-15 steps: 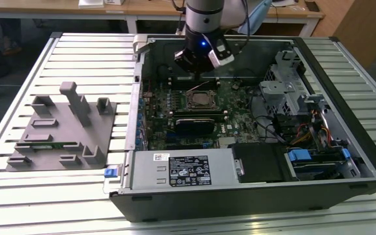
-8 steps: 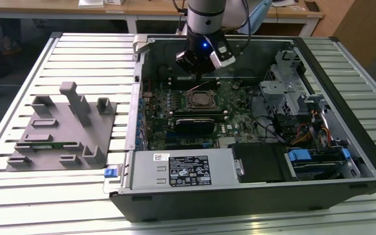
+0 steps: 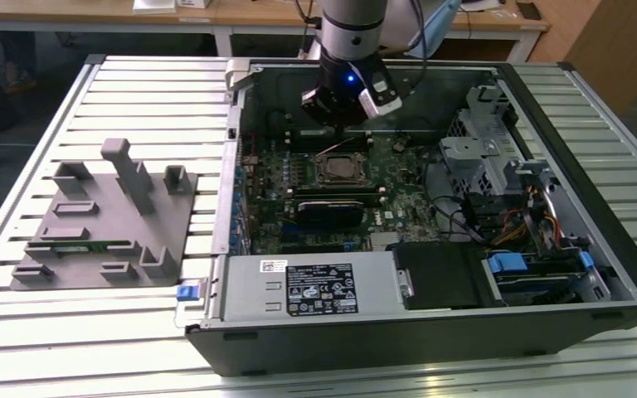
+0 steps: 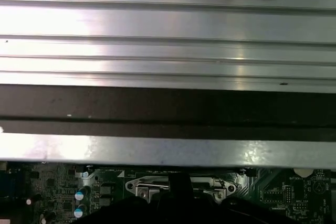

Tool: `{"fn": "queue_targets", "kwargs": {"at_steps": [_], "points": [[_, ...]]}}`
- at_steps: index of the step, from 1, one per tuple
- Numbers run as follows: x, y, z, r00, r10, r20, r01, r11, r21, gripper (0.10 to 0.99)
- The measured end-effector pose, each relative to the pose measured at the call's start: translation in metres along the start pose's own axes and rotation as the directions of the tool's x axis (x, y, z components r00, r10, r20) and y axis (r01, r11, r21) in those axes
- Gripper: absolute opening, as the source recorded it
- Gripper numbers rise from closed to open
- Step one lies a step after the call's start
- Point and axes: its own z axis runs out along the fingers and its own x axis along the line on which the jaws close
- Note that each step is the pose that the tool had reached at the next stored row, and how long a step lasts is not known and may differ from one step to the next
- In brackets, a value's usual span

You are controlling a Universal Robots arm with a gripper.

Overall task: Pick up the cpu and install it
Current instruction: 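Install the first cpu locking lever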

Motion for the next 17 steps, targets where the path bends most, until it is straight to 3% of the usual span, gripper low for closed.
{"fn": "queue_targets", "kwargs": {"at_steps": [17], "points": [[-0.0122,0.0019,0.0085,1.0000,0.000,-0.0001,0.000,1.0000,0.000,0.106]]}}
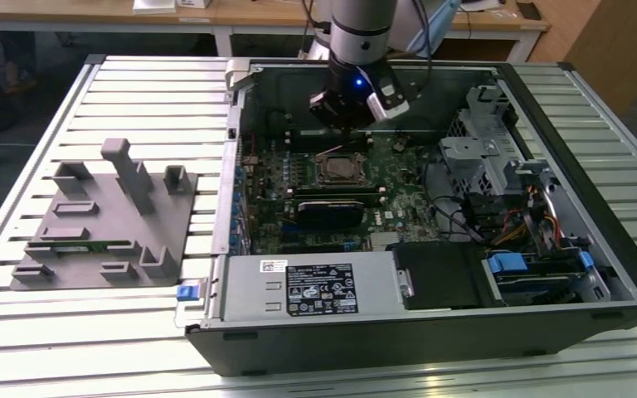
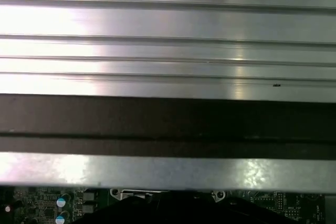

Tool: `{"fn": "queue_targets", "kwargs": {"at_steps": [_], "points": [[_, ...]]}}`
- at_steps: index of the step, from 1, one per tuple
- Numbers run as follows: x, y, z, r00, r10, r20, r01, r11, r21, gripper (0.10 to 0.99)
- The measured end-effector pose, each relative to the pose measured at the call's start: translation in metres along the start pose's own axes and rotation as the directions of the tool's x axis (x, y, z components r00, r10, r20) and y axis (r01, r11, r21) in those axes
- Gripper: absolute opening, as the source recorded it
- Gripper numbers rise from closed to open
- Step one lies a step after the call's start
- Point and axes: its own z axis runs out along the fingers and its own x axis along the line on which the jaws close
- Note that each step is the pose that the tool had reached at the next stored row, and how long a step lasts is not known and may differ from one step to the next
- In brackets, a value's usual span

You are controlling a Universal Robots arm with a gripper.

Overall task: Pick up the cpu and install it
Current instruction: 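Install the first cpu locking lever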

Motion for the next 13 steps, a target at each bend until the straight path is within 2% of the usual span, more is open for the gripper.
{"fn": "queue_targets", "kwargs": {"at_steps": [13], "points": [[-0.0051,-0.0013,0.0134,1.0000,0.000,0.0000,0.000,1.0000,0.000,0.106]]}}
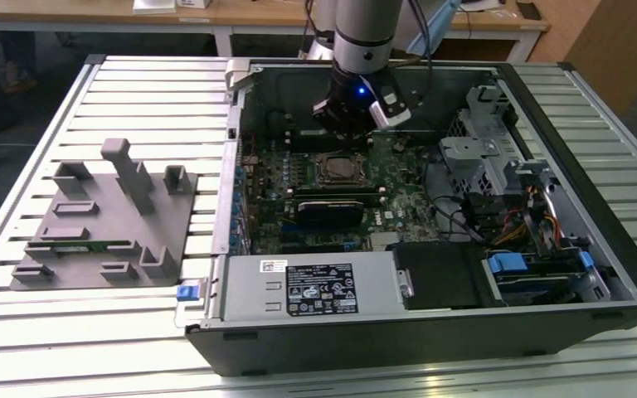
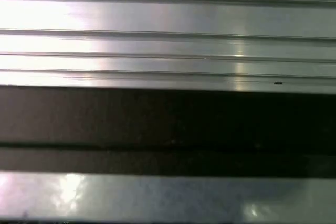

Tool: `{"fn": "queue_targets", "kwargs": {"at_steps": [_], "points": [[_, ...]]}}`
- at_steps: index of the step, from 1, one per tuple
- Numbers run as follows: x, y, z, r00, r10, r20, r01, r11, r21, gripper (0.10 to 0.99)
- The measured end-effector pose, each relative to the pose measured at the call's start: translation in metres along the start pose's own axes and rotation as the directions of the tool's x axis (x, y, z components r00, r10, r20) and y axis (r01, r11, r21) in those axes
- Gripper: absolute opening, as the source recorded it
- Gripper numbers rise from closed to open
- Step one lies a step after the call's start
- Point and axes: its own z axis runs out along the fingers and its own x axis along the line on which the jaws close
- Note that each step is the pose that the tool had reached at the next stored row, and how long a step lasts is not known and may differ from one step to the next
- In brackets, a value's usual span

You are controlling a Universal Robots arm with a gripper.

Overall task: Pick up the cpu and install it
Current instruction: 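Install the first cpu locking lever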

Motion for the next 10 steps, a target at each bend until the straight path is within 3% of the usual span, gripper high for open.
{"fn": "queue_targets", "kwargs": {"at_steps": [10], "points": [[-0.0005,-0.0003,0.0035,1.0000,0.000,0.0000,0.000,1.0000,0.000,0.106]]}}
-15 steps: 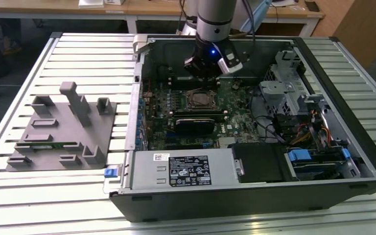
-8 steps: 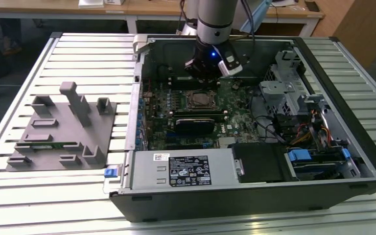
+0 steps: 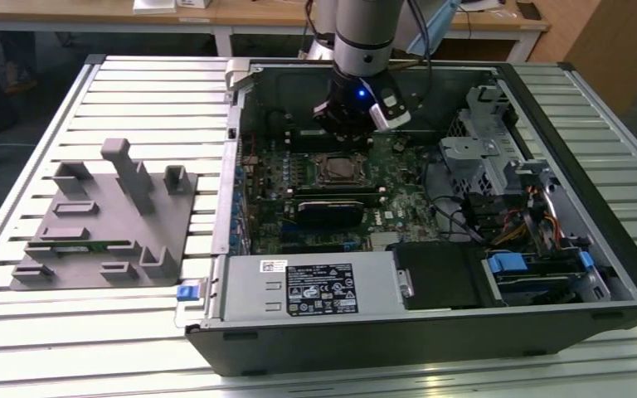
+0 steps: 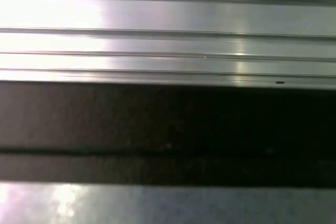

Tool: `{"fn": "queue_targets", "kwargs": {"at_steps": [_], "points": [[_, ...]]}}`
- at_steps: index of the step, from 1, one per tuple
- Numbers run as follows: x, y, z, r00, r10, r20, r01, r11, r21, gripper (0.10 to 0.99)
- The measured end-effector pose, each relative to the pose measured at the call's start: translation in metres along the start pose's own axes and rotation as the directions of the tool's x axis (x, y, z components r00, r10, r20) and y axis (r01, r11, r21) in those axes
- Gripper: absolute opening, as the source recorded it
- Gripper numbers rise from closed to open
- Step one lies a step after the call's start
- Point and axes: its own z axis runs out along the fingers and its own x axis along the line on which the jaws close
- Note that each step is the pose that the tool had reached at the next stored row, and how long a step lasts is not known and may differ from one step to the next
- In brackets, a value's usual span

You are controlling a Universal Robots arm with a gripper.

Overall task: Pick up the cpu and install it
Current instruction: 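Install the first cpu locking lever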

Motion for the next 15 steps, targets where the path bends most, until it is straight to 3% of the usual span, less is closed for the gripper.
{"fn": "queue_targets", "kwargs": {"at_steps": [10,15], "points": [[-0.0001,-0.0003,0.0031,1.0000,0.000,-0.0004,0.000,1.0000,0.009,0.106],[-0.0002,-0.0002,0.0043,1.0000,0.000,-0.0001,0.000,1.0000,0.009,0.106]]}}
